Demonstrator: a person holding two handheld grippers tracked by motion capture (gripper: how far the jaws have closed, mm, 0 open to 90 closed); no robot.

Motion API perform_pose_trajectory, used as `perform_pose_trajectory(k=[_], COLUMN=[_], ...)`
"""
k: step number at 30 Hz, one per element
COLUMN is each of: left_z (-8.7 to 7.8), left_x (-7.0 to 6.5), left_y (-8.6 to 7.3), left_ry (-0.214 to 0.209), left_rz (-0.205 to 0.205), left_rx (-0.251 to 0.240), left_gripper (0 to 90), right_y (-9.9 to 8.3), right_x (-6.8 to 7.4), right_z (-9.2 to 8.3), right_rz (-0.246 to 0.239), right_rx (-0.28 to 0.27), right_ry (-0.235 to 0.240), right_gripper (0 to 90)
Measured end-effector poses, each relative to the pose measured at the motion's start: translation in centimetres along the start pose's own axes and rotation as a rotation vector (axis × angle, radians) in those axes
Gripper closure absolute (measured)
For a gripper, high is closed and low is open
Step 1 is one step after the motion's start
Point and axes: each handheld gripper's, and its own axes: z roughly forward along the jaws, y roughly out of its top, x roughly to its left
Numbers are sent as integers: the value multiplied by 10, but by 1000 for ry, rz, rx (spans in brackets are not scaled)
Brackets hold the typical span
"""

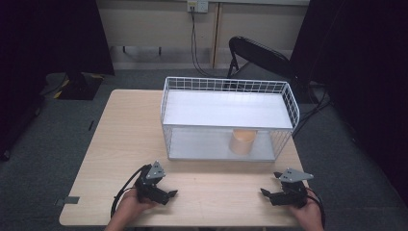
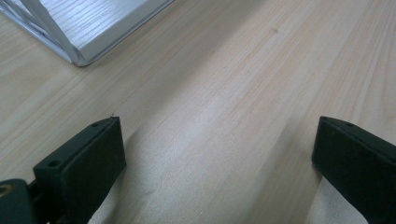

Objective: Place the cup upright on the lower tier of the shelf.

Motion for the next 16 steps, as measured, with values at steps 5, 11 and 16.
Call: perform_pose_trajectory(k=[5, 11, 16], left_z=[0, 0, 0], left_x=[0, 0, 0], left_y=[0, 0, 0], left_ry=[0, 0, 0], left_rz=[0, 0, 0], left_rx=[0, 0, 0], left_gripper=[20, 20, 20], right_y=[0, 0, 0], right_x=[1, -1, -2], right_z=[2, 5, 5], right_rz=[-8, 17, 26], right_rx=[4, 2, 5], right_ry=[15, 32, 38], right_gripper=[159, 158, 154])
